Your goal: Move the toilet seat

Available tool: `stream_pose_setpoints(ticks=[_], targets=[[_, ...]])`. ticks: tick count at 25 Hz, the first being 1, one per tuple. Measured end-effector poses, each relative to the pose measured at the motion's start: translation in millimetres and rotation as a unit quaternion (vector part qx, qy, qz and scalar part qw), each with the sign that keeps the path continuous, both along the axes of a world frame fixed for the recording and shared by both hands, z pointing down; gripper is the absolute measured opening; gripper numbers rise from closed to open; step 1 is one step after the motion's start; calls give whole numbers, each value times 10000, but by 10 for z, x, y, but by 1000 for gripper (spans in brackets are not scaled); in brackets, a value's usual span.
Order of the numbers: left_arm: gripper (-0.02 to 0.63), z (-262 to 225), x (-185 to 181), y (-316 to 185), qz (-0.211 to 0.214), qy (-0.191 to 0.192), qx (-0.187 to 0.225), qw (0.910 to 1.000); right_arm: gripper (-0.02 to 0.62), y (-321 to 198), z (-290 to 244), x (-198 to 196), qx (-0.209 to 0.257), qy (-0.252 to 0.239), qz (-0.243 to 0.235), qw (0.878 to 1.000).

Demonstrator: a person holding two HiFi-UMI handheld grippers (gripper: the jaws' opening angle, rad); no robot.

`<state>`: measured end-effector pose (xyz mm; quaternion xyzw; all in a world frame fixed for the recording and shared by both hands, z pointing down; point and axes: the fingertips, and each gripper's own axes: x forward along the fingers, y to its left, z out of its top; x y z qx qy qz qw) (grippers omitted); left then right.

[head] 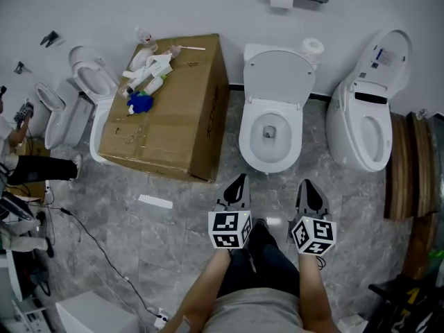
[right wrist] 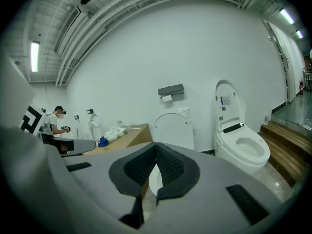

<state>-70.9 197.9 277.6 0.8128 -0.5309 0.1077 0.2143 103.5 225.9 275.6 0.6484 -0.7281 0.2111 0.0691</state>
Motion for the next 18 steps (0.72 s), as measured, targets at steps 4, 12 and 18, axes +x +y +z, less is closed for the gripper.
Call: stream_pose_setpoints(ticks=[4,12,18], targets=[[16,16,90,-186,-90,81,3,9999,15,-201,43,83,-22,-9,-77,10000],[16,110,145,-344,-206,111,-131,9996,15,-431,91,169,-72,11,-172,9998],[17,207,54,-576,-283,101,-235,9993,15,-629,160,112,-123,-21,-188,9997]])
